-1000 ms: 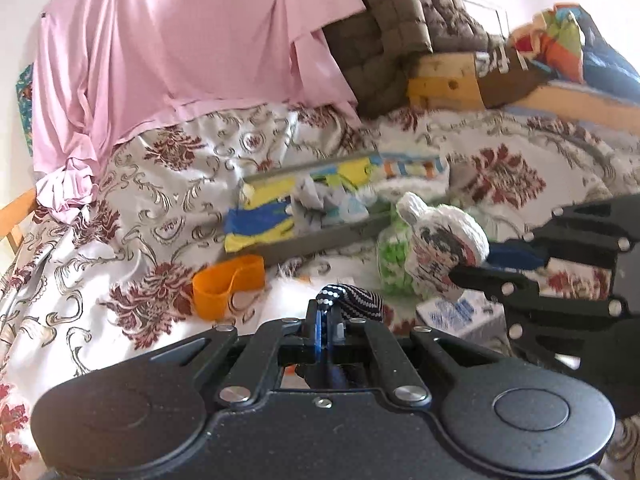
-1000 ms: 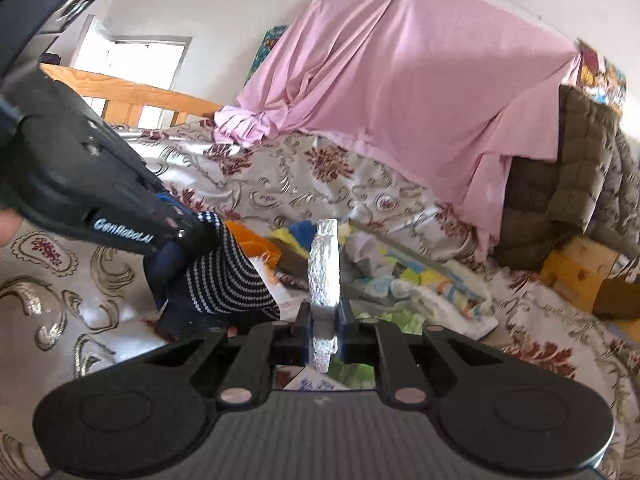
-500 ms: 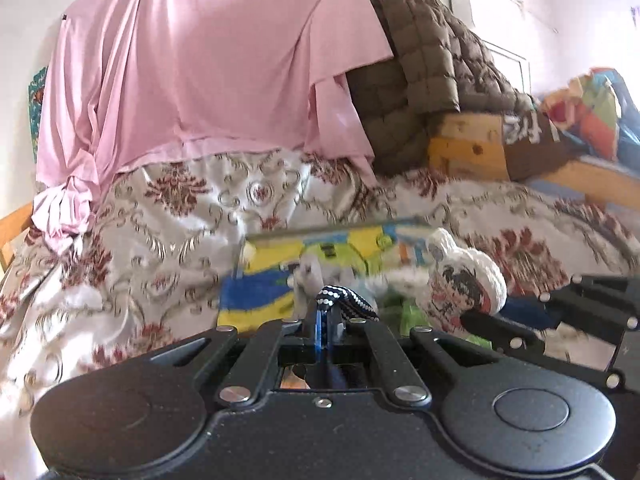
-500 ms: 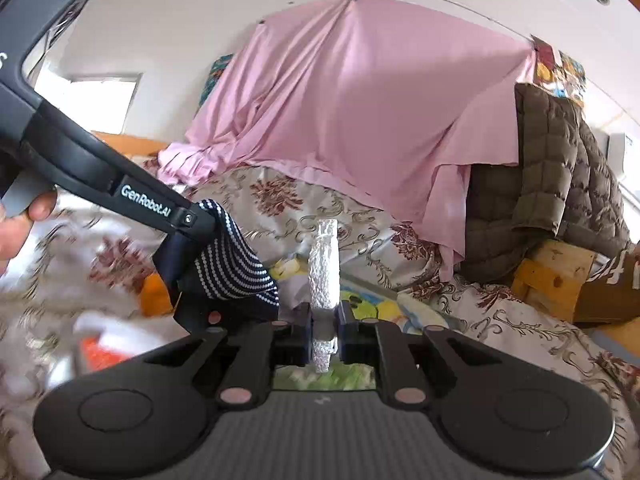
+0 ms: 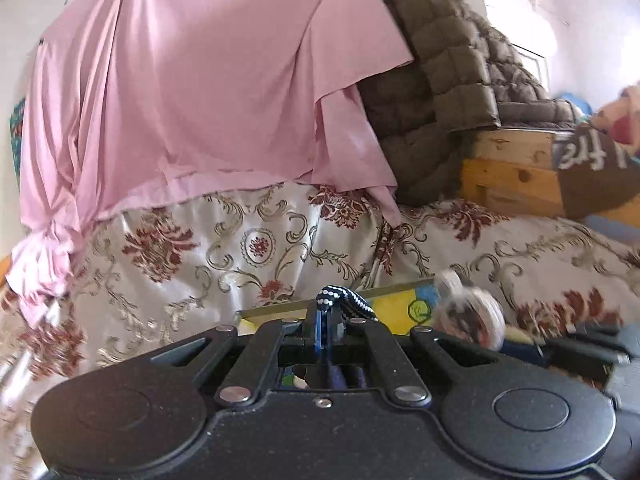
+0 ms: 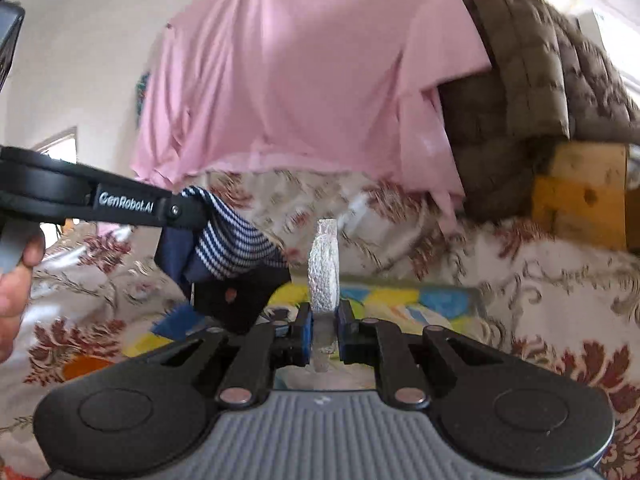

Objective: Organize soft objects
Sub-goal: 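Lift the sock and foil pouch and carry both toward the tray, then lower the sock and pouch into the tray and open both grippers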

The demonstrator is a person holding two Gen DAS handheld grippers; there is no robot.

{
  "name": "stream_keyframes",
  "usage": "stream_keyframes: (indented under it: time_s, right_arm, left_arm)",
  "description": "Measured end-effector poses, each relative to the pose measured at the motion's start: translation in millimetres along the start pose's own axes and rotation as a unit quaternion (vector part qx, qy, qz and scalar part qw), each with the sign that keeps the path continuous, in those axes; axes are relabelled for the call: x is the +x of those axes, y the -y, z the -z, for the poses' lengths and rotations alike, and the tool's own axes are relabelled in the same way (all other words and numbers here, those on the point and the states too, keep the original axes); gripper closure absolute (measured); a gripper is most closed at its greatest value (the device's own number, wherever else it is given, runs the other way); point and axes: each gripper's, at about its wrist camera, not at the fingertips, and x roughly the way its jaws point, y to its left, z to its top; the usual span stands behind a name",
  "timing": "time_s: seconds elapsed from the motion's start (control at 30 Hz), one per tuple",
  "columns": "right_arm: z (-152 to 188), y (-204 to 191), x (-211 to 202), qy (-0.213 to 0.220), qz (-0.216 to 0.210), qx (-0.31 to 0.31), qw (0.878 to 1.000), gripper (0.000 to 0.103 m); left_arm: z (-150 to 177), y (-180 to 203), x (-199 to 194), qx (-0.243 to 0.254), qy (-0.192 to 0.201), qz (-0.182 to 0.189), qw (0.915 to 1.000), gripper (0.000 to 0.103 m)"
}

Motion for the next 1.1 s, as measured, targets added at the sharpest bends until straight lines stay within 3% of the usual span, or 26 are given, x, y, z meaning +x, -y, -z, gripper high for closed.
stream_keyframes:
  time_s: [0.1, 0.3, 0.53, 0.7, 0.8, 1.1]
  right_arm:
    - [4.2, 17.7, 10.7, -0.028, -0.013, 0.033, 0.999, 0.09]
    - [7.2, 41.7, 16.4, -0.043, -0.018, 0.077, 0.996, 0.086]
    - [11.1, 52.8, 21.5, -0.051, 0.009, 0.091, 0.994, 0.075]
    - [11.8, 47.5, 19.4, -0.044, 0.022, 0.071, 0.996, 0.055]
    - [12.0, 41.2, 17.1, -0.039, 0.033, 0.047, 0.998, 0.049]
    - [12.7, 29.5, 12.0, -0.018, 0.068, -0.01, 0.997, 0.03]
  left_arm:
    - [3.8, 6.4, 27.2, -0.022, -0.007, -0.001, 0.9997, 0.102]
    - [25.4, 15.7, 61.7, -0.063, -0.044, 0.013, 0.997, 0.101]
    - [50.7, 19.3, 77.6, -0.073, -0.094, 0.023, 0.9926, 0.1]
    - [56.5, 20.7, 77.1, -0.068, -0.105, 0.03, 0.9917, 0.089]
    - [57.4, 21.5, 74.4, -0.071, -0.105, 0.031, 0.9915, 0.086]
    - [60.2, 17.7, 66.2, -0.076, -0.099, 0.026, 0.9918, 0.064]
